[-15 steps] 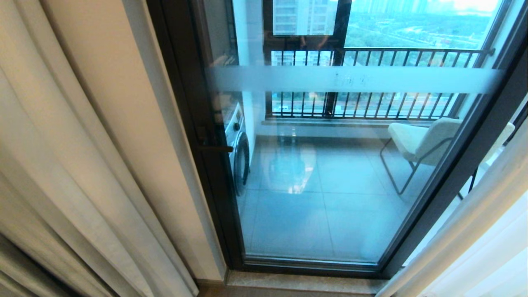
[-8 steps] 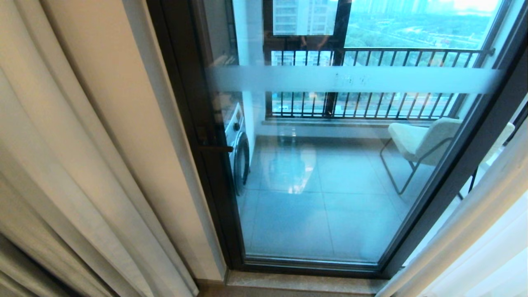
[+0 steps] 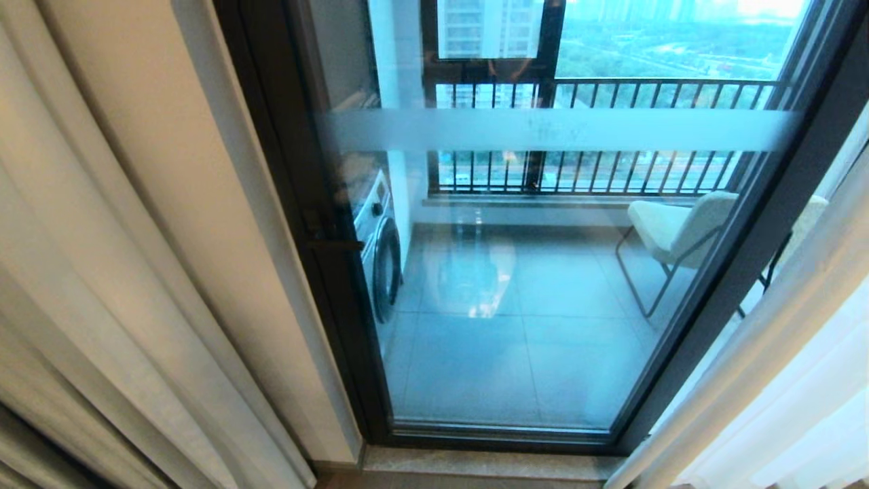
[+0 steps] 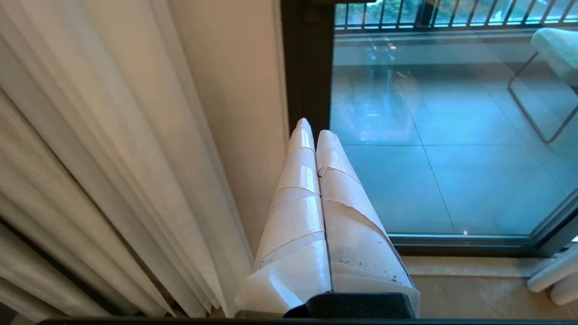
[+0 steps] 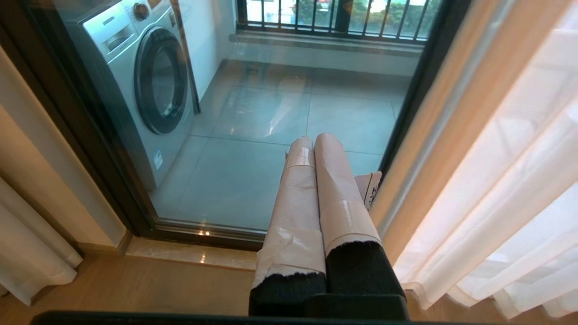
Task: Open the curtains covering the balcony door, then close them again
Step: Pull the inner curtains open on both sides
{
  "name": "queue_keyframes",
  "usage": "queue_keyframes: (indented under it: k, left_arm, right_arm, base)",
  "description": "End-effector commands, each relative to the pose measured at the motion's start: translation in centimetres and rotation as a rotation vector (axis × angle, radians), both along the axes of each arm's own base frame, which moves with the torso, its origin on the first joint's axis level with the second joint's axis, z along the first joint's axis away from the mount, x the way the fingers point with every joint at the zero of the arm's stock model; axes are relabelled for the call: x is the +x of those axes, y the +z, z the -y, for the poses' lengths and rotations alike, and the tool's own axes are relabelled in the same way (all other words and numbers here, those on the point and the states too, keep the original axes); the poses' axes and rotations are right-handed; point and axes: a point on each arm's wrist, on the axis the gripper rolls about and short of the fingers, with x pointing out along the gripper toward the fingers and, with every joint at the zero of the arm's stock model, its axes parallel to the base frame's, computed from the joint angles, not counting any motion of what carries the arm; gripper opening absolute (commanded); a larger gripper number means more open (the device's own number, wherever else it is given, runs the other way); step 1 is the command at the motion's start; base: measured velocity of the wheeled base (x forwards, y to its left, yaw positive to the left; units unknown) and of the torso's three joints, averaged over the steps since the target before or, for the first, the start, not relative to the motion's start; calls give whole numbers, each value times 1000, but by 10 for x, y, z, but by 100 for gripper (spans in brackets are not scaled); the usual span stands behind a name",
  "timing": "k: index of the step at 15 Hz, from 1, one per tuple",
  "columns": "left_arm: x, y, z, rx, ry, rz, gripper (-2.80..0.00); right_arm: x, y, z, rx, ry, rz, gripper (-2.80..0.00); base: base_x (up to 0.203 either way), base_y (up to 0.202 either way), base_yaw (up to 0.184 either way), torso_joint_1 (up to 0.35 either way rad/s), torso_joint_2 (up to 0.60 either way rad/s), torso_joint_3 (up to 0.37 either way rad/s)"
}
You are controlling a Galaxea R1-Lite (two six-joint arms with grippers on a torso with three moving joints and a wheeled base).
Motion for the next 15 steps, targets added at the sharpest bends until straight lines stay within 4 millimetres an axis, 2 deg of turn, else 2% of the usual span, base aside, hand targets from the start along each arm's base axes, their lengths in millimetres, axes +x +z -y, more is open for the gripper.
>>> queue_keyframes:
  k: [1,15]
  left_arm:
    - [0,0,0,1,0,-1,-280]
    - [0,0,0,-1,0,0,-280]
  right_arm:
    - [0,0,0,-2,1,0,-280]
    - [0,0,0,0,0,0,-280]
  base:
    - [0,-194,0,-3,2,2]
    - [0,-175,0,2,2,2]
